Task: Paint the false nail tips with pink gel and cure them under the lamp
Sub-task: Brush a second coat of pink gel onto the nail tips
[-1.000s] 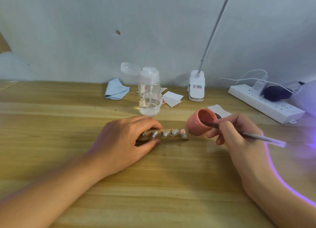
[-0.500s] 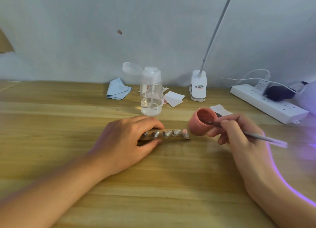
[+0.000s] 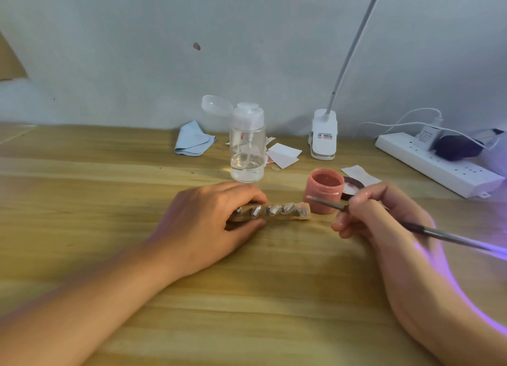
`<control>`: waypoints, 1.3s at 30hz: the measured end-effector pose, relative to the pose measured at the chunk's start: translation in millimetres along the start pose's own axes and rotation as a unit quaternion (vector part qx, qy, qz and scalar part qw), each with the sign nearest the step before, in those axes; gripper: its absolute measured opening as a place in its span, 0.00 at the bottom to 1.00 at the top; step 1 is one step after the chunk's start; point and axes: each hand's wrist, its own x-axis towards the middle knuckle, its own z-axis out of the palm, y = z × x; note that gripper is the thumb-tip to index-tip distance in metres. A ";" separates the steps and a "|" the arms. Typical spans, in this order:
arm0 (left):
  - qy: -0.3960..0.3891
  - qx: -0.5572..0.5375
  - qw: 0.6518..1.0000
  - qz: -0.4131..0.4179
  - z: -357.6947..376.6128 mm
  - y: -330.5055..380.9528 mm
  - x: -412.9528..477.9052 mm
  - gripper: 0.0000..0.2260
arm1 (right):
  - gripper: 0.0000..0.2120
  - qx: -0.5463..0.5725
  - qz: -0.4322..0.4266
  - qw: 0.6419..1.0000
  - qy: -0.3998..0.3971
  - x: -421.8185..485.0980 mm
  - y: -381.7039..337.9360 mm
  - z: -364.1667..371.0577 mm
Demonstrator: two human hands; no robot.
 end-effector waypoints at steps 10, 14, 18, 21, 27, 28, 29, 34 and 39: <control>0.006 0.002 1.000 0.010 0.9 -0.9 0.4 0.09 | 0.06 -0.036 0.026 0.999 -0.001 -1.8 -0.9 2.5; 0.005 0.000 1.000 0.011 0.4 -0.4 0.0 0.08 | 0.07 -0.043 0.019 0.999 0.005 -1.9 -0.3 2.5; 0.005 0.001 1.000 0.011 -0.2 0.6 0.6 0.09 | 0.05 -0.053 0.010 0.999 0.007 -1.4 -0.4 2.2; 0.004 0.000 1.000 0.009 -0.3 0.8 0.9 0.09 | 0.04 -0.044 0.006 0.999 0.002 -0.6 1.1 0.1; 0.024 0.005 1.000 0.015 -0.5 2.3 0.0 0.08 | 0.01 -0.072 -0.029 0.996 -0.049 -2.7 0.8 0.6; 0.028 0.008 0.999 0.015 -0.7 2.8 0.1 0.08 | 0.02 -0.076 -0.033 0.996 -0.045 -2.4 0.6 0.4; 0.031 0.010 0.999 0.016 -0.9 3.2 0.1 0.08 | 0.02 -0.079 -0.035 0.995 -0.040 -2.3 0.7 0.5; 0.036 0.006 0.999 0.018 -1.8 4.9 -0.5 0.08 | 0.02 -0.086 -0.050 0.994 -0.042 -4.5 -0.6 2.9; 0.034 0.004 0.999 0.021 -2.6 6.4 0.0 0.08 | 0.05 -0.082 -0.055 0.994 -0.056 -6.9 -3.1 2.9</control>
